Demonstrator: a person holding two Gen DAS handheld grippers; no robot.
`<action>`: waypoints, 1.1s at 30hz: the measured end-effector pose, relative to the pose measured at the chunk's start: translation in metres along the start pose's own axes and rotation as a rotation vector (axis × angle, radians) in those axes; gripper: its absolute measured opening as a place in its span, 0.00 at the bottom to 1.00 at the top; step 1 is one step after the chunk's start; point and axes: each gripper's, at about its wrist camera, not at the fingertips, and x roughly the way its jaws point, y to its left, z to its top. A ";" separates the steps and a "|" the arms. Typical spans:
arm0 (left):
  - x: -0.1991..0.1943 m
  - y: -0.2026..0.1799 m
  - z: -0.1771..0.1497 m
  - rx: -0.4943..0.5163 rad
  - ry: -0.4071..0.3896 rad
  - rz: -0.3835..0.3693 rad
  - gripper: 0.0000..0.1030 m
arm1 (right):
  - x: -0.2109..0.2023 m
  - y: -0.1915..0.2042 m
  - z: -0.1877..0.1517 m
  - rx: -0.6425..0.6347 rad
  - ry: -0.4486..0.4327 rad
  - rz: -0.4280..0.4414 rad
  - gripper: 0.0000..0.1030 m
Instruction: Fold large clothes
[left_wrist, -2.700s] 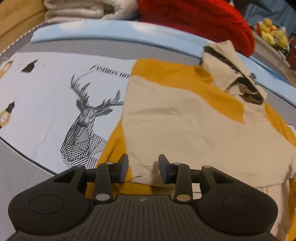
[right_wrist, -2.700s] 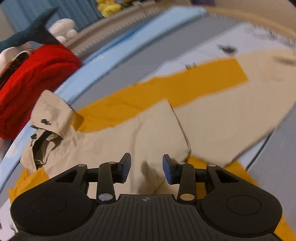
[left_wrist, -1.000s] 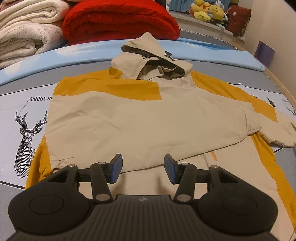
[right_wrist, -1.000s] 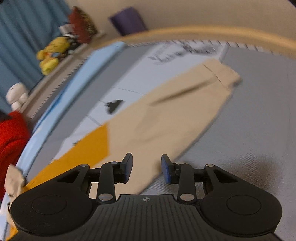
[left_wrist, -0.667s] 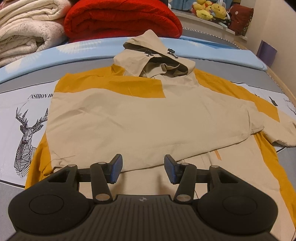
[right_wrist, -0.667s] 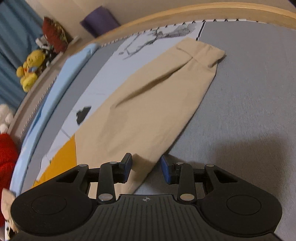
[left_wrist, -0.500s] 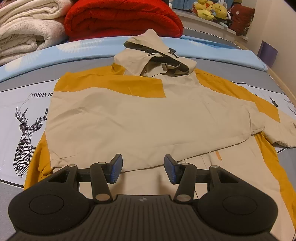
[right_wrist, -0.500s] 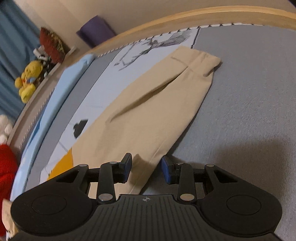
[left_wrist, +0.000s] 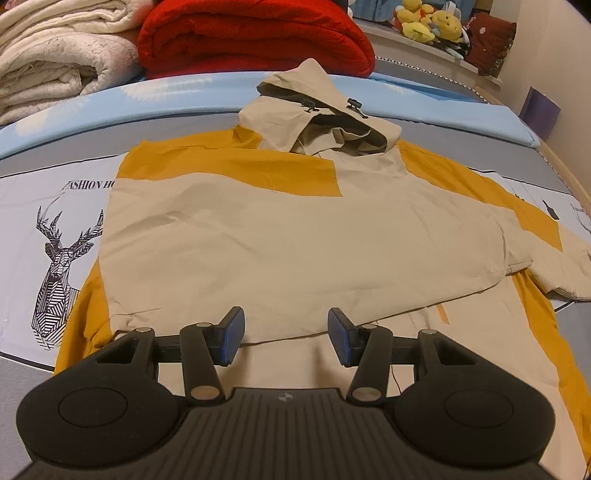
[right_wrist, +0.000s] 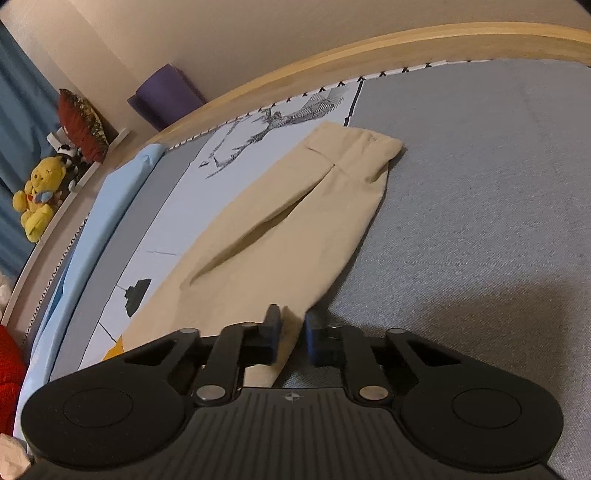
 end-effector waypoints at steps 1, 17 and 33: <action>-0.001 0.002 0.000 -0.003 -0.001 0.002 0.53 | -0.001 0.000 0.001 -0.002 -0.005 0.000 0.09; -0.031 0.056 0.011 -0.115 -0.040 0.028 0.53 | -0.089 0.175 -0.046 -0.430 -0.318 0.105 0.00; -0.060 0.110 0.024 -0.270 -0.088 0.044 0.53 | -0.270 0.315 -0.322 -1.144 0.368 0.765 0.29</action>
